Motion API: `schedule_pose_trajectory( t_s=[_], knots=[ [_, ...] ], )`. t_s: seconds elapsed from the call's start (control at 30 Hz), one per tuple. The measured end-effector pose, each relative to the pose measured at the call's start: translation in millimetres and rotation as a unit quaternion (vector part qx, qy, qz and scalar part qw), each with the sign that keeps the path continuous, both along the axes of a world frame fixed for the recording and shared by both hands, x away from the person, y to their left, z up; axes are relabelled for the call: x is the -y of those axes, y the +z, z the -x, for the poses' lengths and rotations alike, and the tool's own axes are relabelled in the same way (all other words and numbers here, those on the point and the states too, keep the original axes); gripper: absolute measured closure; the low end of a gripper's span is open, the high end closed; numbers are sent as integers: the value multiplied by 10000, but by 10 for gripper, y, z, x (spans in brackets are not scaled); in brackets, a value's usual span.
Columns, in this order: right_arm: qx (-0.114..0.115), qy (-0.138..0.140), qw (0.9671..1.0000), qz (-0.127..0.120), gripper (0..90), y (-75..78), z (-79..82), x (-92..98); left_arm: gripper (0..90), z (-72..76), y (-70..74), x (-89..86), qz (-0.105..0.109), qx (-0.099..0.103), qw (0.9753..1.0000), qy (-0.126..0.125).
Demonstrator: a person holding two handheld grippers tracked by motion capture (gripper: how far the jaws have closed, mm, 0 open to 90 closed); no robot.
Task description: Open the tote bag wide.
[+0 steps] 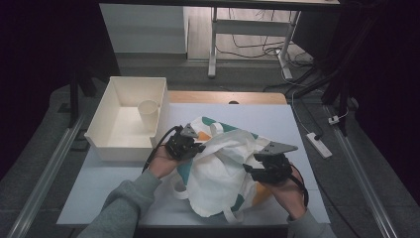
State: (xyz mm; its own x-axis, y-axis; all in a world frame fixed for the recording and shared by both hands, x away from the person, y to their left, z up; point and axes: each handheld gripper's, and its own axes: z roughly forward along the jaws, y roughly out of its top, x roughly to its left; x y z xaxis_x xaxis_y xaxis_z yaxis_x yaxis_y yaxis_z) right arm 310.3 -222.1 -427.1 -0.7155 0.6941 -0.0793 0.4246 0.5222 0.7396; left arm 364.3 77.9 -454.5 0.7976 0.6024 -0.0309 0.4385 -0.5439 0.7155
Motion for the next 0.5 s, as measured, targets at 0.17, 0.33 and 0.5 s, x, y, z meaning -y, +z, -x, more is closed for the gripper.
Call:
schedule_pose_trajectory(
  t_s=[0.17,0.33,0.5],
  knots=[
    [-6,25,10000,36,439,4,65,-74,836,5,1,2,9,25,10000,4],
    [6,57,9996,290,468,-37,91,-140,836,10,3,-8,23,38,10000,8],
    [-287,77,9995,144,770,-90,65,-4,836,12,-1,-18,55,49,10000,20]
  ],
)
